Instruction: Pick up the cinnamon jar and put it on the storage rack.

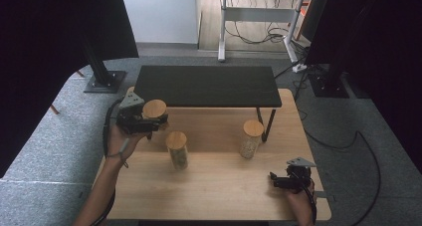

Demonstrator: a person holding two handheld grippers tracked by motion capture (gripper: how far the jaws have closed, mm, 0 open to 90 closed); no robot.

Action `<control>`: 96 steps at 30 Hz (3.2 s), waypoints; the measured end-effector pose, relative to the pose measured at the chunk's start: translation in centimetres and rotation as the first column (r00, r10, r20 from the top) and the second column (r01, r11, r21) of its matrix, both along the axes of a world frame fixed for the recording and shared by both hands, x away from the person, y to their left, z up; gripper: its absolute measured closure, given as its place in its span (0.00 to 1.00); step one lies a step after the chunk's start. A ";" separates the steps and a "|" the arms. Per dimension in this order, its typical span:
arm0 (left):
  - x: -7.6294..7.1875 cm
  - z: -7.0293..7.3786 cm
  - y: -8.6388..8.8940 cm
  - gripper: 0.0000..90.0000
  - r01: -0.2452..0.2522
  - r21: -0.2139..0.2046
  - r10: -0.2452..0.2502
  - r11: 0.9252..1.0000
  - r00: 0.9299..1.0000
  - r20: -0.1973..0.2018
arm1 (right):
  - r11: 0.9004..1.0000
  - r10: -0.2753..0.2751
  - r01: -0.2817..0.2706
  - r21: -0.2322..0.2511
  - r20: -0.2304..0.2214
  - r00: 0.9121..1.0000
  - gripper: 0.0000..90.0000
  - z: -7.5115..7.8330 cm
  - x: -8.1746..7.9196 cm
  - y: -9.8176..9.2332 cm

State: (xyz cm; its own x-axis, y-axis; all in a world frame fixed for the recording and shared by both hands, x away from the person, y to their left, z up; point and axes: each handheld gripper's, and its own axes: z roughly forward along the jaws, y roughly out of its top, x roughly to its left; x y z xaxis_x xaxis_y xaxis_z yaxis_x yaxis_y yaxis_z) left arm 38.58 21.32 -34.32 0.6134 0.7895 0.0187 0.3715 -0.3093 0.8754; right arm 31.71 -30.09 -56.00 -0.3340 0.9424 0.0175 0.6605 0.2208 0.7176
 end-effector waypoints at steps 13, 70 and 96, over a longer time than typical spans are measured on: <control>1.2 1.5 -0.5 0.28 0.001 0.020 -0.001 1.000 1.000 -0.005 | 1.000 0.001 -0.001 0.000 0.000 1.000 0.03 0.0 0.0 0.0; 7.9 3.1 -2.4 0.28 -0.083 0.002 0.083 0.997 0.996 0.028 | 1.000 0.019 -0.019 0.000 0.001 1.000 0.03 0.0 0.0 0.1; 7.6 2.5 -2.4 0.06 -0.106 0.012 0.106 0.994 0.993 0.045 | 1.000 0.023 -0.023 0.000 0.002 1.000 0.03 0.0 0.0 0.1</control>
State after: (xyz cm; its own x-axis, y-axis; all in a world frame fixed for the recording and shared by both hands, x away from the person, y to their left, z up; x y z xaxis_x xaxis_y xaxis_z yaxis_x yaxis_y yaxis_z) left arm 46.14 18.87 -31.84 0.5246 0.8495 0.0558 0.3634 -0.2828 0.8877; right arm 31.69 -30.01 -56.01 -0.3560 0.9343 0.0170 0.6541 0.2361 0.7186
